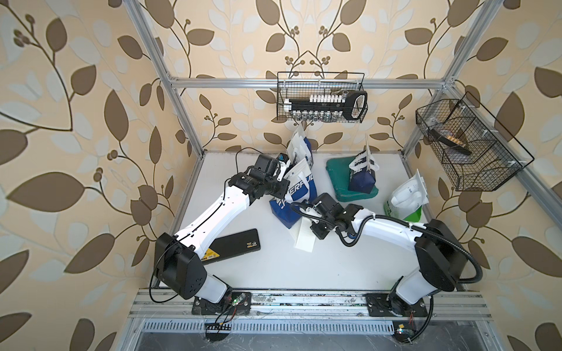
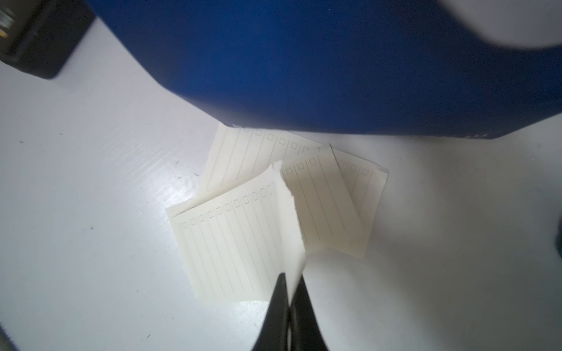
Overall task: Staple the receipts to the bags
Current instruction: Pick up the receipt from the center of the board, then adjust the receipt at the center of the board, then hold the receipt from the takeout bag.
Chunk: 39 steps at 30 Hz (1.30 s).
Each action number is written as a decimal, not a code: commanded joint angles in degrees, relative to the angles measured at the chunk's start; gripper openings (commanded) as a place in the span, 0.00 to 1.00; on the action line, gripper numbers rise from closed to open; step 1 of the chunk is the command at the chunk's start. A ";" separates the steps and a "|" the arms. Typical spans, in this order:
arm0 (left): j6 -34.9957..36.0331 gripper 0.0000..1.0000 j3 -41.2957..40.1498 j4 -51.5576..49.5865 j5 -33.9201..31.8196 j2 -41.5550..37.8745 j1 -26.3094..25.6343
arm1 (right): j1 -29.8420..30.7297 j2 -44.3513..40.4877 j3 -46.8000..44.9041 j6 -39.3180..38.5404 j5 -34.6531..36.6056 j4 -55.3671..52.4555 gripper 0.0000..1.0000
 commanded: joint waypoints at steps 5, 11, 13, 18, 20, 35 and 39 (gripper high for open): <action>0.70 0.00 -1.01 -1.13 8.55 -1.24 -0.57 | -1.13 4.63 0.39 0.16 -3.33 1.57 0.00; 2.37 0.00 -0.06 -3.10 10.01 -0.92 -0.58 | -1.10 -1.03 1.11 -1.12 -4.99 0.63 0.00; 3.18 0.00 0.15 -3.70 10.42 -0.85 -0.58 | -2.84 -4.68 0.32 -2.44 -7.51 0.27 0.00; 5.63 0.00 1.41 -5.88 13.77 -0.19 -0.57 | -4.29 -11.69 1.52 -8.27 -9.14 -4.61 0.00; 6.71 0.00 2.20 -6.87 16.01 0.20 -0.51 | -5.55 -13.22 3.34 -10.39 -10.17 -7.00 0.00; 7.84 0.11 4.30 -8.34 23.72 1.69 -0.57 | -6.03 -10.34 16.03 -16.80 -11.03 -11.70 0.00; 8.18 0.22 4.93 -8.91 24.62 1.80 -0.57 | -4.16 -8.95 18.71 -19.62 -5.10 -12.67 0.00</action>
